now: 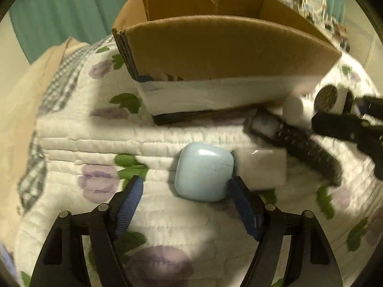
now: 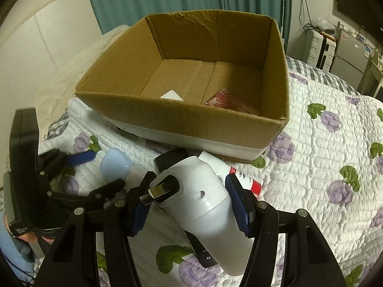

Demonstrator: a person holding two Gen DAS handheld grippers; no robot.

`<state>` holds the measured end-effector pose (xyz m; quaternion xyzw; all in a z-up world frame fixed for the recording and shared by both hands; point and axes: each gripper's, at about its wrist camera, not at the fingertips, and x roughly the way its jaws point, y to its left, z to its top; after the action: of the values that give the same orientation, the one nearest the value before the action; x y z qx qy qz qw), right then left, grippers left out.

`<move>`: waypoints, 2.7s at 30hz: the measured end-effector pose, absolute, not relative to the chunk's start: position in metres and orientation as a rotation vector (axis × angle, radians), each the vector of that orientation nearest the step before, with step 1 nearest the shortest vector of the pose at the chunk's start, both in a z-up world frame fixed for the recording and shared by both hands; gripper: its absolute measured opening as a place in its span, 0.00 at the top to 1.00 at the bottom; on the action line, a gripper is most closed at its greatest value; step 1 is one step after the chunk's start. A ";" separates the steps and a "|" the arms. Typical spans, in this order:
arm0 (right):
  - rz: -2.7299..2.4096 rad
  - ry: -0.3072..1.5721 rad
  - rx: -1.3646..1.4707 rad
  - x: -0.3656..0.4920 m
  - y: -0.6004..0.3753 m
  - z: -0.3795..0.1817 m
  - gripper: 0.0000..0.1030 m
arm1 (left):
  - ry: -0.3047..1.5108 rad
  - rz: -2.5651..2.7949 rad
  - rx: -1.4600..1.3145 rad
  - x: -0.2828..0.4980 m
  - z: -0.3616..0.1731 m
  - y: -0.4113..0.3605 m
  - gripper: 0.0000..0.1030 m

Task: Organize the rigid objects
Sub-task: 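Grasp the light blue earbud case with the left gripper while the right lifts the device, then lower the earbud case and white device into the cardboard box and release both, then grasp the black TV remote with the right gripper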

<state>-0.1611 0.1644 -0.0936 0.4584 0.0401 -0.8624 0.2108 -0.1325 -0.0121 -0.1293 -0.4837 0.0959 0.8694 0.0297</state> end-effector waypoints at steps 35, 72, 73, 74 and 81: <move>-2.569 0.112 0.919 -0.155 0.158 0.062 0.43 | 0.097 2.872 -1.007 -0.155 0.035 0.003 0.50; -2.685 0.062 0.900 -0.231 0.157 0.036 0.13 | 0.091 2.972 -1.013 -0.149 0.014 -0.017 0.31; -2.696 0.069 0.877 -0.221 0.161 0.045 0.13 | 0.096 2.981 -1.000 -0.141 0.020 -0.017 0.31; -2.701 0.074 0.866 -0.216 0.164 0.052 0.13 | 0.100 2.988 -0.985 -0.134 0.026 -0.016 0.30; -2.718 0.125 0.841 -0.148 0.187 0.083 0.13 | 0.113 3.017 -0.909 -0.085 0.048 -0.012 0.26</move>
<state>-0.1477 0.1875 0.0831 0.2921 0.0433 -0.9441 0.1465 -0.0853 -0.0119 0.0481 -0.2882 0.0359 0.9569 -0.0057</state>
